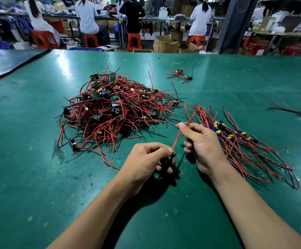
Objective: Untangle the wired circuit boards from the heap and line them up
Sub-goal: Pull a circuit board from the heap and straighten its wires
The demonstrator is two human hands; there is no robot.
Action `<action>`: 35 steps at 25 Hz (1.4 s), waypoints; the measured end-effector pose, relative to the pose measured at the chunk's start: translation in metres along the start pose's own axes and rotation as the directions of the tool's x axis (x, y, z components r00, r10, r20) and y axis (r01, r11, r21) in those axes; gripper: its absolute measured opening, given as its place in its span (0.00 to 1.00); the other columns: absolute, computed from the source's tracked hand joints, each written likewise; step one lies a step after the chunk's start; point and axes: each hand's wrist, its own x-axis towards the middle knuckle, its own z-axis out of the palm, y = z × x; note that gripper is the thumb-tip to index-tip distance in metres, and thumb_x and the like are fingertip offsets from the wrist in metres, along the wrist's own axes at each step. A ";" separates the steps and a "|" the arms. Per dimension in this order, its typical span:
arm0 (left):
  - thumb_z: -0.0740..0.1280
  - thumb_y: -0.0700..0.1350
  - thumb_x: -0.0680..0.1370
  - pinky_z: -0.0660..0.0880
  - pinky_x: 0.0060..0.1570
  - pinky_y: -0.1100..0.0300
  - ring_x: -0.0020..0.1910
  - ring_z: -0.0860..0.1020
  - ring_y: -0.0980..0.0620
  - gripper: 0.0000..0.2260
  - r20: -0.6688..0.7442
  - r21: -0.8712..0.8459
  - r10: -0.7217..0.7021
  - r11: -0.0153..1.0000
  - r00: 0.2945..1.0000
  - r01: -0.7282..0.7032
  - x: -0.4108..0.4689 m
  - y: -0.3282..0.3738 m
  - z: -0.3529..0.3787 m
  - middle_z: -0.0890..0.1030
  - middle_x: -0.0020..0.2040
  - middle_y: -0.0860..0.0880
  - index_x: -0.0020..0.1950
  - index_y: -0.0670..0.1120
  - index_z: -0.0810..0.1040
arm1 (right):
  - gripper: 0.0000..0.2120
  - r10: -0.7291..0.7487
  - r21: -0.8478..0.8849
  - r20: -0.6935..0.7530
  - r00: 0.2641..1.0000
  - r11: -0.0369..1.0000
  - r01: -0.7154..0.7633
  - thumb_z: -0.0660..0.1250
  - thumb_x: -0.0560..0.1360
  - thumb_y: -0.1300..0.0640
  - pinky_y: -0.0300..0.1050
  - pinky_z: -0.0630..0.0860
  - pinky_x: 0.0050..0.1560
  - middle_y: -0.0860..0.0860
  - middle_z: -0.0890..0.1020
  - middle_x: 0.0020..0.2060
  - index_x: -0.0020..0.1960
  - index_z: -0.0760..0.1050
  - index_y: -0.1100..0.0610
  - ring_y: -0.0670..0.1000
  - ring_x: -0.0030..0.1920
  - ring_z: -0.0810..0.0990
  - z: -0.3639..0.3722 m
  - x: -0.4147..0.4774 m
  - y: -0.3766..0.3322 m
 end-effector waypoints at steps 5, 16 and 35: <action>0.68 0.37 0.76 0.72 0.28 0.67 0.27 0.78 0.50 0.07 0.025 0.001 -0.003 1.000 1.000 0.003 -0.001 0.000 -0.001 0.82 0.34 0.43 0.40 0.41 0.83 | 0.12 -0.103 0.084 -0.153 0.983 0.990 0.117 0.73 0.75 0.61 0.35 0.60 0.21 0.48 0.73 0.28 0.35 0.76 0.55 0.43 0.20 0.63 0.000 0.006 0.001; 0.67 0.36 0.76 0.71 0.26 0.67 0.25 0.77 0.50 0.09 0.064 -0.002 -0.022 1.000 0.998 0.023 -0.001 0.001 -0.003 0.81 0.33 0.41 0.37 0.43 0.83 | 0.14 -0.114 0.255 -0.268 0.957 0.949 0.185 0.73 0.75 0.64 0.35 0.59 0.22 0.44 0.74 0.26 0.38 0.70 0.54 0.43 0.21 0.61 -0.001 0.008 -0.005; 0.54 0.62 0.81 0.78 0.54 0.47 0.47 0.84 0.42 0.26 -0.052 -0.287 -0.118 0.953 0.992 0.098 0.012 0.003 -0.003 0.83 0.54 0.36 0.61 0.41 0.75 | 0.12 -0.197 -0.114 -0.118 0.973 0.976 0.183 0.70 0.77 0.44 0.40 0.66 0.25 0.44 0.73 0.30 0.43 0.74 0.51 0.47 0.25 0.68 0.001 0.000 0.003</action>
